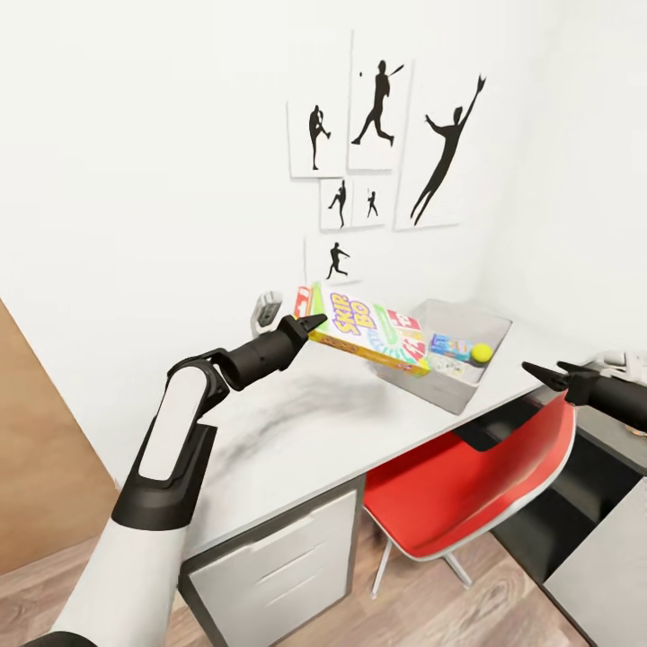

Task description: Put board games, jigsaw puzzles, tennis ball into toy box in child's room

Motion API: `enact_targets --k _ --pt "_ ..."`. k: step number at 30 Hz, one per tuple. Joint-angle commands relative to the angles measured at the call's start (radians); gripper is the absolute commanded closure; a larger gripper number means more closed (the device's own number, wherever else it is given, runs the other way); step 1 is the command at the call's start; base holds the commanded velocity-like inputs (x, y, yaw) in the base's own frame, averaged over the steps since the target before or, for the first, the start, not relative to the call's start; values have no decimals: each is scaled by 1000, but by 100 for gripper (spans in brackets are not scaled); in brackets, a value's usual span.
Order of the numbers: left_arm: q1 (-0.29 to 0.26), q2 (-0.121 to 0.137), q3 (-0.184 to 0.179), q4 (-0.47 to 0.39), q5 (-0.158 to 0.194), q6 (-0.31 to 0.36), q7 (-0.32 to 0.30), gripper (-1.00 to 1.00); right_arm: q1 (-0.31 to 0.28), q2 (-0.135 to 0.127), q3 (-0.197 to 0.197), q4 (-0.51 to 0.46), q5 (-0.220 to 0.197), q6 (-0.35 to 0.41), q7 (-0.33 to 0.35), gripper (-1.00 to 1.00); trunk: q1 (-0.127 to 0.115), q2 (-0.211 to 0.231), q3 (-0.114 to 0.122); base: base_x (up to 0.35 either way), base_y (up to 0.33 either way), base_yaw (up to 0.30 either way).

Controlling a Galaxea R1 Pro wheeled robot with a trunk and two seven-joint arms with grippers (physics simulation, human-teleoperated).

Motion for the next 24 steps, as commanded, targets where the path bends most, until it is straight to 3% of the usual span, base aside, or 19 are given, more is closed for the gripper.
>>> enact_targets --k 1,7,11,12,15,24 --pt "-1 -1 0 -2 12 0 11 100 -1 0 -2 0 -3 6 3 -100 0 -1 -1 175 -314 0" --pt "7 -2 -1 -6 12 -25 -3 100 -3 3 -3 0 -2 6 3 -100 0 -1 -1 178 -315 0" --pt "8 -2 -45 -8 12 -65 -4 100 -3 3 -3 0 -2 8 3 -100 0 -1 -1 177 -314 0" --pt "7 -2 -82 -8 12 -115 2 100 -3 3 -3 0 -3 8 3 -100 0 -1 -1 177 -314 0" --pt "7 -1 -98 -8 12 -140 5 100 -4 3 -3 0 -3 9 3 -100 0 -1 -1 176 -314 37" --pt "7 0 -109 -7 12 -161 10 100 -4 4 -3 0 -2 10 3 -100 0 -1 -1 176 -314 268"
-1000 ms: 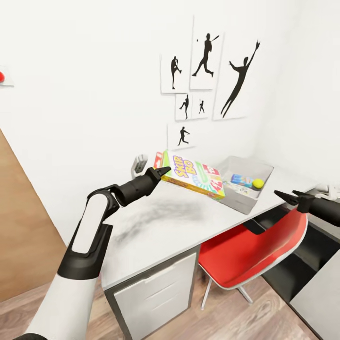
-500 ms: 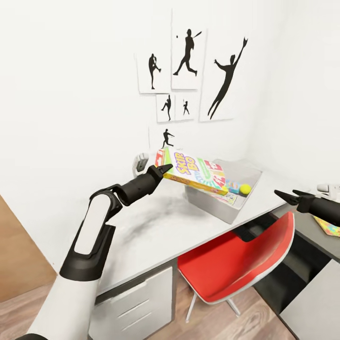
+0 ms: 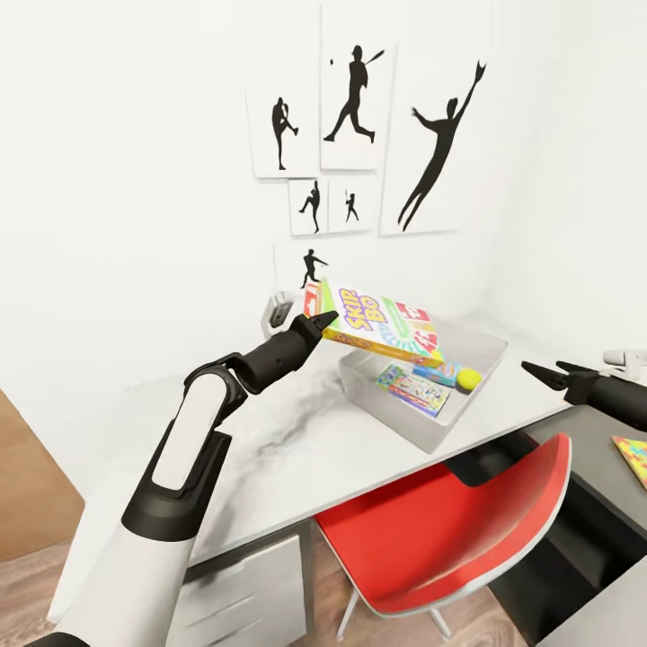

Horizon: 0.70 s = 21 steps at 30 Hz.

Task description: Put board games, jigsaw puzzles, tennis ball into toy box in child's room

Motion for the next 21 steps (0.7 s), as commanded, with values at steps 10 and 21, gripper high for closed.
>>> enact_targets --k 10,21 --pt "13 -2 -2 8 12 -32 10 100 2 0 -1 0 -3 5 2 -100 0 -1 -1 110 -206 172" --pt "13 -1 -2 7 12 -35 10 100 4 4 -1 0 -3 0 2 -100 0 -1 -1 2 -285 173"
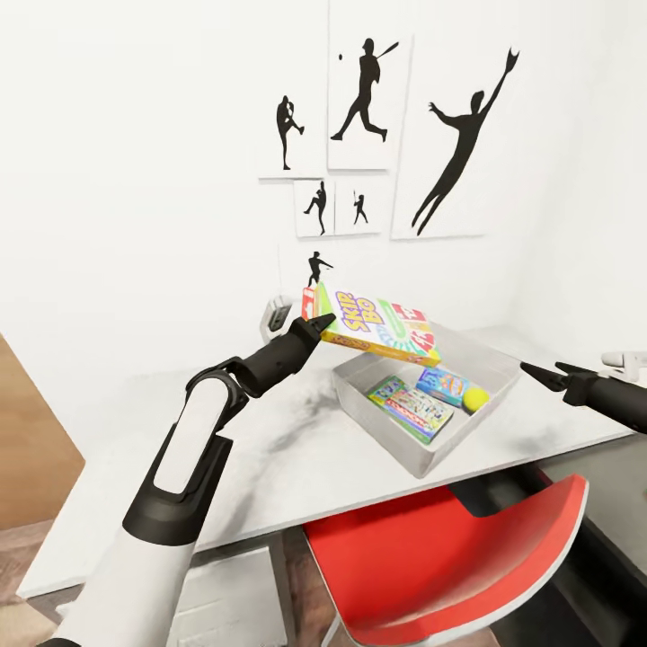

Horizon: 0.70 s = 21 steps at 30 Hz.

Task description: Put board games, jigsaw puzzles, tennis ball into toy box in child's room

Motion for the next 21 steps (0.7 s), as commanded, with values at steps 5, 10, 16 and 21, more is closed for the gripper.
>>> enact_targets --k 5,10,16,21 --pt "-1 0 0 -1 10 1 10 100 0 -1 -1 0 -2 5 2 -100 0 -1 -1 0 -306 257" --pt "0 1 1 -1 10 1 10 100 0 -2 -1 0 -2 5 2 -100 0 -1 -1 0 -308 265" --pt "0 2 2 -1 10 2 10 100 0 -3 -1 0 -2 4 2 -100 0 -1 -1 0 -309 268" --pt "2 5 3 -2 10 2 10 100 0 -4 -1 0 -2 3 2 -100 0 -1 -1 1 -309 268"
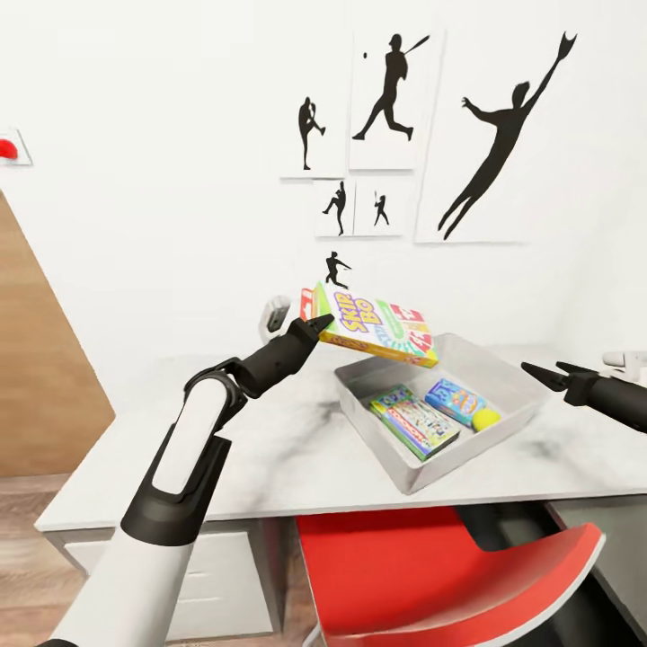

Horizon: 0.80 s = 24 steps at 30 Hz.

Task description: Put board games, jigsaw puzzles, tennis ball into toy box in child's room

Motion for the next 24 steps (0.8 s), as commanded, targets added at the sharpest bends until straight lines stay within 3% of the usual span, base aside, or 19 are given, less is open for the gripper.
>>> enact_targets --k 1,9,17,24 --pt "-1 2 0 -2 10 1 6 100 0 -1 -1 0 -3 5 2 -100 0 -1 -1 71 -308 142" --pt "3 6 3 -4 10 3 -3 100 1 -1 -1 0 -3 5 2 -100 0 -1 -1 172 -258 124" --pt "7 6 5 -4 11 3 -4 100 1 -2 -1 0 -4 4 2 -100 0 -1 -1 42 -48 225" --pt "7 6 7 -2 12 3 4 100 2 -6 -2 0 -4 -22 5 -100 0 -1 -1 3 -164 35"
